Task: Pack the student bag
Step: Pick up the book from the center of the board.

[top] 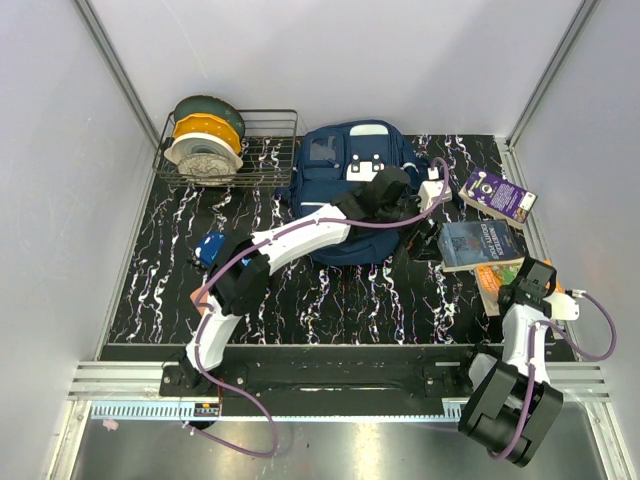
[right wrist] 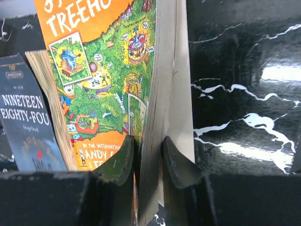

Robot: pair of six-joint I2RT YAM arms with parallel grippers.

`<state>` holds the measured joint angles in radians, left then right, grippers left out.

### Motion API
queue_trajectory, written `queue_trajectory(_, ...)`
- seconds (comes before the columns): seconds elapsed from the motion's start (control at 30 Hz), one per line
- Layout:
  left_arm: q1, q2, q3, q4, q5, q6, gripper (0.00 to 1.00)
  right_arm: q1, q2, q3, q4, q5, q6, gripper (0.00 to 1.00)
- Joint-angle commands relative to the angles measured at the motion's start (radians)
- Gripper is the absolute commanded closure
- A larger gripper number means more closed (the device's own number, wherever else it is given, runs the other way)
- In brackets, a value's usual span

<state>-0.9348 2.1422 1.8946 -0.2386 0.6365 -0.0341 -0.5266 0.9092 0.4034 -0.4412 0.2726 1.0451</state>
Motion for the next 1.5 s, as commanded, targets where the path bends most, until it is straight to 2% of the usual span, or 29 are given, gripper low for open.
queue_trajectory(0.0,-0.002,-0.041,-0.018,0.022,-0.023,0.019,0.01,0.007,-0.024,-0.023,0.018,-0.167,-0.098,1.0)
queue_trajectory(0.2,0.004,-0.073,-0.057,0.033,-0.089,0.016,0.01,0.005,-0.067,0.092,-0.051,-0.259,-0.177,1.0)
queue_trajectory(0.4,0.048,-0.117,-0.088,0.107,-0.113,-0.052,0.01,0.007,-0.148,0.327,-0.301,-0.13,-0.243,1.0)
queue_trajectory(0.53,0.091,-0.133,-0.088,0.168,-0.069,-0.124,0.01,0.007,-0.219,0.443,-0.382,-0.115,-0.275,1.0)
queue_trajectory(0.63,0.116,-0.148,-0.083,0.203,-0.038,-0.156,0.01,0.007,-0.277,0.482,-0.37,-0.209,-0.313,1.0)
queue_trajectory(0.73,0.142,-0.174,-0.101,0.261,-0.018,-0.206,0.01,0.007,-0.287,0.494,-0.269,-0.419,-0.361,1.0)
queue_trajectory(0.77,0.158,-0.183,-0.114,0.286,-0.009,-0.228,0.01,0.007,-0.262,0.497,-0.246,-0.544,-0.368,1.0)
queue_trajectory(0.83,0.177,-0.203,-0.149,0.356,0.003,-0.289,0.01,0.007,-0.228,0.509,-0.165,-0.685,-0.385,1.0)
queue_trajectory(0.87,0.195,-0.208,-0.155,0.37,0.014,-0.305,0.01,0.007,-0.18,0.517,-0.143,-0.819,-0.395,1.0)
queue_trajectory(0.97,0.229,-0.215,-0.178,0.395,0.032,-0.351,0.01,0.008,-0.091,0.56,-0.077,-1.054,-0.427,1.0)
queue_trajectory(1.0,0.238,-0.228,-0.193,0.406,0.037,-0.368,0.01,0.028,-0.076,0.571,-0.068,-1.082,-0.457,1.0)
queue_trajectory(1.07,0.278,-0.273,-0.328,0.618,0.066,-0.504,0.01,0.077,-0.05,0.594,-0.033,-1.108,-0.461,1.0)
queue_trajectory(1.1,0.293,-0.284,-0.424,0.801,0.066,-0.568,0.01,0.123,-0.041,0.591,0.066,-1.14,-0.444,1.0)
queue_trajectory(1.13,0.322,-0.286,-0.448,0.856,0.066,-0.675,0.01,0.155,-0.026,0.591,0.112,-1.2,-0.429,1.0)
queue_trajectory(1.23,0.35,-0.278,-0.443,0.868,0.106,-0.727,0.01,0.255,0.095,0.656,0.105,-1.214,-0.471,1.0)
queue_trajectory(1.37,0.361,-0.309,-0.459,0.819,0.065,-0.69,0.01,0.329,0.135,0.686,0.09,-1.231,-0.537,1.0)
queue_trajectory(1.47,0.379,-0.32,-0.477,0.857,0.061,-0.734,0.01,0.394,0.145,0.692,0.107,-1.24,-0.565,1.0)
